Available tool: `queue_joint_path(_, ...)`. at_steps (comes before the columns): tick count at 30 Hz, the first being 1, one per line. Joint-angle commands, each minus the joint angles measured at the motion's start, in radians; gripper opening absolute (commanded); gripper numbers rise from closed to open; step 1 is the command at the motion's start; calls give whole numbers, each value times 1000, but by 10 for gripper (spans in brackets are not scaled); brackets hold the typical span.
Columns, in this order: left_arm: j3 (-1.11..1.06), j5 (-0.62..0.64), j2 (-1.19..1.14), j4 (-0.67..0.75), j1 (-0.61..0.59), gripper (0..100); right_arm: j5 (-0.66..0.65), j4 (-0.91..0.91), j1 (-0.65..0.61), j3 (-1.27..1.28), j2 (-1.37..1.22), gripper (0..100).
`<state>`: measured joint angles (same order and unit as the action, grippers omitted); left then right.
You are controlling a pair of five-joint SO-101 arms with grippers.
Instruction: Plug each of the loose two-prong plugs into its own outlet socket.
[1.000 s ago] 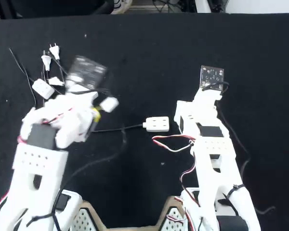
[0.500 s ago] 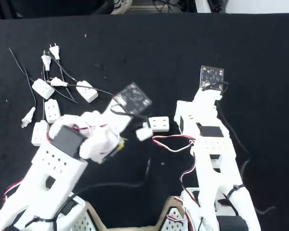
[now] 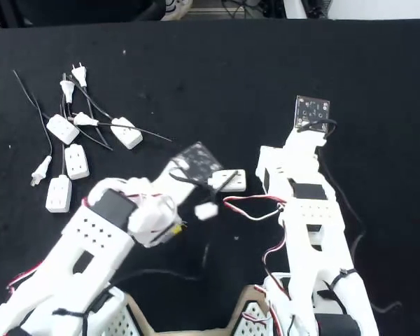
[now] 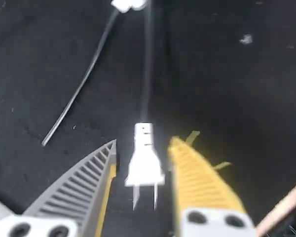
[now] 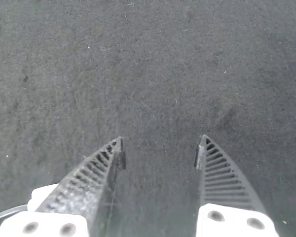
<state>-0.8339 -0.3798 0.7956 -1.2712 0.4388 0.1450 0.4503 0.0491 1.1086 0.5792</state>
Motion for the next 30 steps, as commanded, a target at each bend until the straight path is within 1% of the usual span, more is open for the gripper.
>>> queue_joint_path(1, -15, -6, 6, 71, -176, 242, -2, -2, 12, -54, 4, 230)
queue_joint_path(5, -39, -2, 6, 143, -381, 234, -2, -2, 8, -56, 1, 230)
queue_joint_path(9, -64, 3, 6, 206, -544, 234, -2, 5, -20, -53, 4, 230)
queue_joint_path(11, -91, 63, 6, 261, -598, 234, -2, 14, -63, -51, 4, 230)
queue_joint_path(13, -137, 183, 6, 348, -644, 234, -38, 43, -115, -54, 4, 230)
queue_joint_path(17, -240, 443, 5, 508, -773, 234, -189, 77, -256, -51, 4, 230)
queue_joint_path(20, -294, 583, 5, 601, -898, 234, -348, 112, -411, -33, 4, 230)
queue_joint_path(22, -308, 649, -2, 646, -980, 234, -454, 127, -525, -4, 4, 230)
queue_joint_path(25, -314, 735, -3, 666, -1052, 234, -568, 133, -690, 50, -1, 230)
queue_joint_path(27, -325, 775, -3, 669, -1063, 234, -655, 133, -775, 87, 4, 229)
queue_joint_path(30, -337, 799, -3, 671, -1061, 234, -798, 133, -848, 128, -2, 229)
